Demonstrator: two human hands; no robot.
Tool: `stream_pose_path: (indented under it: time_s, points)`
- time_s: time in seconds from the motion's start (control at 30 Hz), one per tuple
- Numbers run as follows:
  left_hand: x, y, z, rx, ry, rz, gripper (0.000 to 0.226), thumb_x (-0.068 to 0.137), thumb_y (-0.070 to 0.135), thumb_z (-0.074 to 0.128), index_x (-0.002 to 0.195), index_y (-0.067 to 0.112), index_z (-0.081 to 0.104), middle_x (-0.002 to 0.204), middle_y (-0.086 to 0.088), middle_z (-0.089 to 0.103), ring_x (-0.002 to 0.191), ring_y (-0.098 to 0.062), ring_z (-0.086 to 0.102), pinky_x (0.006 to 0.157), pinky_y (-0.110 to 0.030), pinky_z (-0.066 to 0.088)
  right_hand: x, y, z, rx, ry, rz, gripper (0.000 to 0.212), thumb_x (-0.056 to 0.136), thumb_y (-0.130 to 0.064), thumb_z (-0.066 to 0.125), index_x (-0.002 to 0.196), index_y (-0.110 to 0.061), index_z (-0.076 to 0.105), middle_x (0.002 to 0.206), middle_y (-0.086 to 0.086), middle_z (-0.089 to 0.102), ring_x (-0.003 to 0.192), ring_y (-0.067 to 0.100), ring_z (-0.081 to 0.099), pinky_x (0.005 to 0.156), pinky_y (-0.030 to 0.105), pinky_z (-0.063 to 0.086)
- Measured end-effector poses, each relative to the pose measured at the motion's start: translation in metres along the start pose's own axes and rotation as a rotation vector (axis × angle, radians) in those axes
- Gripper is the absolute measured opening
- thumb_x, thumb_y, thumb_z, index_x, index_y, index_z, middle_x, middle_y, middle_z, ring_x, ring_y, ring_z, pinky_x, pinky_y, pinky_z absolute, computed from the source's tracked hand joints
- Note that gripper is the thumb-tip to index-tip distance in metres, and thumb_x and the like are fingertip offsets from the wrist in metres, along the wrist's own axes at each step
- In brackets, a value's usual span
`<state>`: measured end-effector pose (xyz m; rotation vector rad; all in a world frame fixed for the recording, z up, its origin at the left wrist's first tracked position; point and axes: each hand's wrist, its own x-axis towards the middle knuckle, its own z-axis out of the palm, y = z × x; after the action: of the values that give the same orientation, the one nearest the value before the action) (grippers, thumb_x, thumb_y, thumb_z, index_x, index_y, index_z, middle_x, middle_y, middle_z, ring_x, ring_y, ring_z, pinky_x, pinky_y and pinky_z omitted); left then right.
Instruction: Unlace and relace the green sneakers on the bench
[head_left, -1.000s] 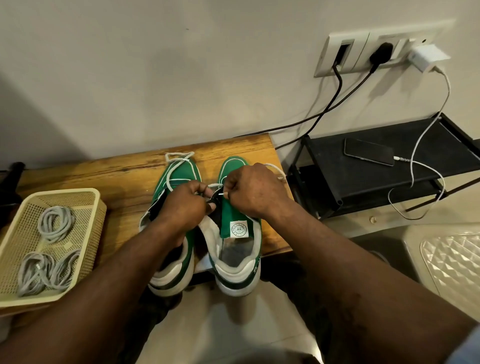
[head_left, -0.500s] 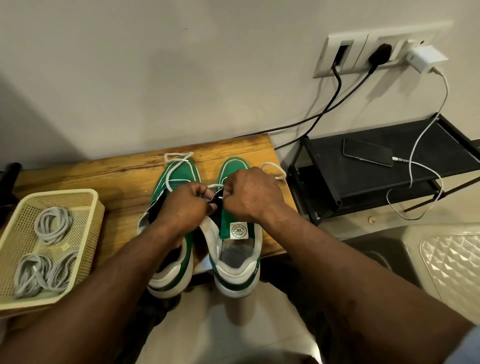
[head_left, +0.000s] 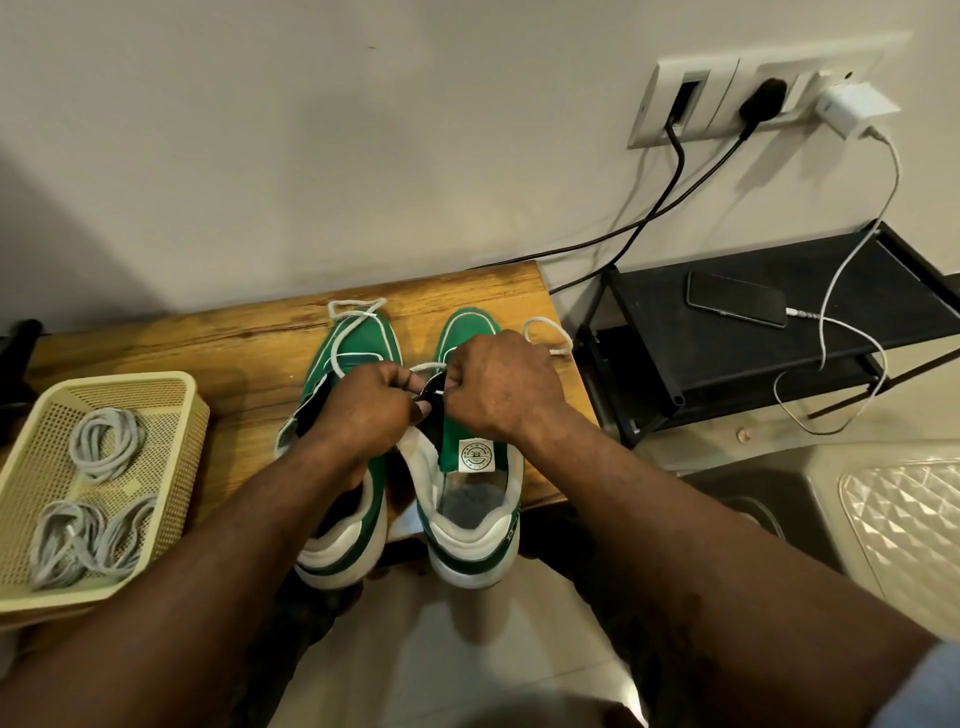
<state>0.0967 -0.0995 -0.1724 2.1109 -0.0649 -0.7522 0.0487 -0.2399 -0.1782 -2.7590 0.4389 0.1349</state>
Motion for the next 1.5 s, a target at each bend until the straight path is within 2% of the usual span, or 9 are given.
stream_pose_path:
  time_s: [0.13,0.33,0.53,0.7,0.87,0.97,1.17,1.37,1.5]
  points:
    - [0.001,-0.005,0.002,0.075,0.036,0.093,0.023,0.090,0.005,0.076,0.096,0.026,0.069,0.108,0.001,0.070,0.098,-0.018,0.062,0.077,-0.033,0.048,0.002,0.002,0.001,0.060,-0.047,-0.014,0.009,0.085,-0.036,0.068,0.079,-0.029,0.066,0.087,-0.005,0.069,0.095,0.021,0.062,0.088,0.042,0.048]
    - [0.000,-0.005,0.001,0.102,0.039,0.168,0.024,0.088,0.011,0.080,0.095,0.032,0.071,0.094,0.006,0.072,0.074,-0.010,0.061,0.060,-0.026,0.042,0.007,0.011,-0.004,0.260,-0.106,0.015,0.010,0.083,-0.030,0.069,0.081,-0.027,0.077,0.082,-0.008,0.074,0.085,0.015,0.067,0.084,0.046,0.058]
    - [-0.001,-0.005,0.004,0.140,0.096,0.179,0.021,0.087,0.016,0.081,0.096,0.033,0.073,0.093,0.008,0.074,0.083,-0.014,0.069,0.068,-0.031,0.052,0.008,0.012,-0.005,0.237,-0.058,0.032,0.013,0.085,-0.032,0.067,0.075,-0.028,0.074,0.079,-0.008,0.072,0.080,0.015,0.066,0.079,0.044,0.060]
    - [0.002,-0.006,0.009,0.202,0.135,0.177,0.017,0.093,0.013,0.074,0.100,0.028,0.070,0.095,0.010,0.068,0.085,-0.007,0.061,0.064,-0.027,0.043,0.009,0.019,-0.008,0.180,-0.077,0.029,0.010,0.087,-0.031,0.065,0.081,-0.029,0.072,0.086,-0.008,0.073,0.086,0.017,0.066,0.081,0.042,0.060]
    - [0.009,-0.010,0.008,0.068,0.088,0.100,0.023,0.096,0.003,0.067,0.098,0.026,0.065,0.100,0.013,0.061,0.086,-0.004,0.054,0.064,-0.027,0.040,0.007,0.020,-0.008,0.131,-0.078,0.002,0.007,0.089,-0.025,0.070,0.088,-0.029,0.076,0.089,-0.008,0.073,0.089,0.016,0.066,0.076,0.038,0.061]
    - [0.017,-0.012,0.005,-0.031,0.050,0.019,0.028,0.096,-0.001,0.066,0.092,0.026,0.064,0.096,0.004,0.064,0.077,-0.010,0.052,0.058,-0.027,0.037,0.009,0.020,-0.007,0.116,-0.075,-0.003,0.007,0.089,-0.024,0.070,0.089,-0.029,0.075,0.092,-0.006,0.073,0.090,0.018,0.066,0.077,0.039,0.060]
    - [0.021,-0.013,0.002,-0.092,0.010,-0.071,0.019,0.096,0.001,0.068,0.094,0.019,0.069,0.090,-0.005,0.068,0.077,-0.019,0.055,0.066,-0.031,0.041,0.010,0.022,-0.006,0.126,-0.069,0.001,0.004,0.090,-0.027,0.072,0.092,-0.030,0.076,0.098,-0.004,0.073,0.095,0.018,0.066,0.079,0.039,0.061]
    - [0.022,-0.014,-0.001,-0.111,-0.020,-0.084,0.019,0.096,-0.002,0.067,0.096,0.017,0.069,0.088,-0.006,0.068,0.073,-0.017,0.056,0.059,-0.028,0.041,0.011,0.022,0.000,0.179,0.003,0.033,0.008,0.090,-0.034,0.073,0.092,-0.028,0.079,0.091,-0.008,0.076,0.090,0.015,0.067,0.071,0.031,0.055]
    - [0.022,-0.014,-0.003,-0.109,-0.051,-0.079,0.021,0.096,-0.002,0.067,0.094,0.019,0.069,0.087,-0.005,0.069,0.070,-0.016,0.056,0.059,-0.028,0.042,0.009,0.015,0.006,0.167,0.041,0.059,0.012,0.089,-0.038,0.070,0.092,-0.032,0.080,0.092,-0.010,0.075,0.096,0.017,0.066,0.084,0.042,0.058]
